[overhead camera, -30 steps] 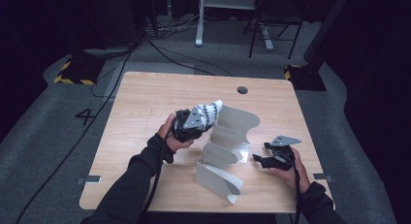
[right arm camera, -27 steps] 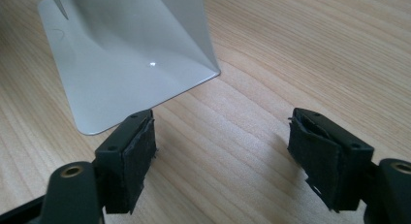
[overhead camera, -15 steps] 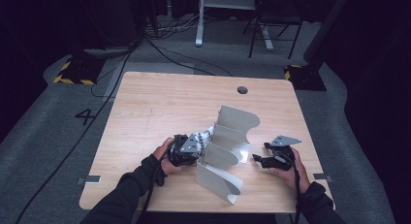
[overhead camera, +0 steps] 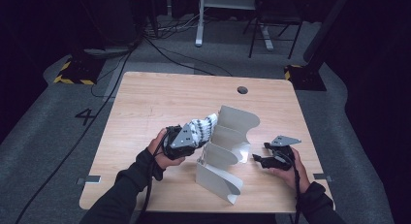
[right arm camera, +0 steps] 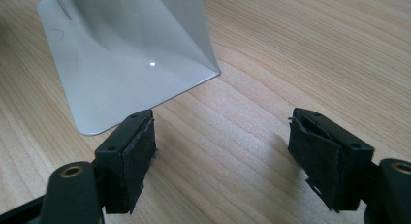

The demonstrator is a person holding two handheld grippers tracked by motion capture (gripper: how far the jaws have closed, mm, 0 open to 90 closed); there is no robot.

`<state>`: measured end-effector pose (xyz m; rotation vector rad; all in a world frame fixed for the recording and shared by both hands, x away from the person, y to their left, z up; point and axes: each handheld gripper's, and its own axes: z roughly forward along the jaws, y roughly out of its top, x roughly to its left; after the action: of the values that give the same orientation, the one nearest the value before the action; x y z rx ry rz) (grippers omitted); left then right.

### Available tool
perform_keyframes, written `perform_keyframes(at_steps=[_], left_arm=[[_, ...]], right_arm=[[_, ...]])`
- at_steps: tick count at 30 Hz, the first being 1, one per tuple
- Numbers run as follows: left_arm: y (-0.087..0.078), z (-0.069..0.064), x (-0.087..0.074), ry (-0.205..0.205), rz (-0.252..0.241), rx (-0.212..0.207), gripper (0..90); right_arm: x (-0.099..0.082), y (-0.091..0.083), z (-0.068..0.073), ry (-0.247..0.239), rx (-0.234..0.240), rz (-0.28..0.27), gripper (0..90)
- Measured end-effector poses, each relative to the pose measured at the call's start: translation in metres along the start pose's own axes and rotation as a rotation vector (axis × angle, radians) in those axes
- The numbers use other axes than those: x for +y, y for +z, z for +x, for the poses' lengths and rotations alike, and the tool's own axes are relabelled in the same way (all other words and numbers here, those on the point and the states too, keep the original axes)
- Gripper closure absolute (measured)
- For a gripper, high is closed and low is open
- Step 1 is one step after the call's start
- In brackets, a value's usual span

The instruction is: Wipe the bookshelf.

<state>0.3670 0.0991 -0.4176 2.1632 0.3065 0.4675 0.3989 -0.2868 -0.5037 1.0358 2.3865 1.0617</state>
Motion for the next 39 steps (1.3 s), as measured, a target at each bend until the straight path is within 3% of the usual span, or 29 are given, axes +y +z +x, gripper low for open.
perform_keyframes(at_steps=[4,9,12,17,23,26,29,32,39], left_arm=[[0.003,-0.011,-0.019,-0.01,0.057,-0.038,75.5],[0.022,-0.023,-0.043,-0.023,0.159,-0.099,75.6],[0.029,-0.026,-0.051,-0.035,0.195,-0.127,75.5],[0.024,-0.022,-0.043,-0.031,0.16,-0.112,75.3],[-0.005,-0.01,-0.022,-0.036,0.031,-0.053,75.3],[-0.015,-0.012,-0.019,-0.029,0.006,-0.042,75.3],[-0.017,-0.021,-0.025,-0.03,0.023,-0.057,75.3],[-0.012,-0.032,-0.035,-0.014,0.079,-0.086,75.3],[0.005,-0.041,-0.056,-0.047,0.162,-0.144,75.2]], right_arm=[[0.0,0.0,0.0,0.0,0.001,0.0,25.8],[0.0,0.0,0.0,-0.001,0.0,0.001,25.7],[0.0,0.0,0.0,-0.001,0.0,0.001,25.7],[0.0,0.0,0.0,-0.001,0.0,0.001,25.6],[0.0,0.0,0.0,-0.001,0.0,0.001,25.7],[0.0,0.0,0.0,-0.001,0.0,0.001,25.6],[0.0,0.0,0.0,-0.001,0.0,0.001,25.7],[0.0,0.0,0.0,-0.001,-0.001,0.001,25.6],[0.0,0.0,0.0,-0.001,-0.001,0.001,25.6]])
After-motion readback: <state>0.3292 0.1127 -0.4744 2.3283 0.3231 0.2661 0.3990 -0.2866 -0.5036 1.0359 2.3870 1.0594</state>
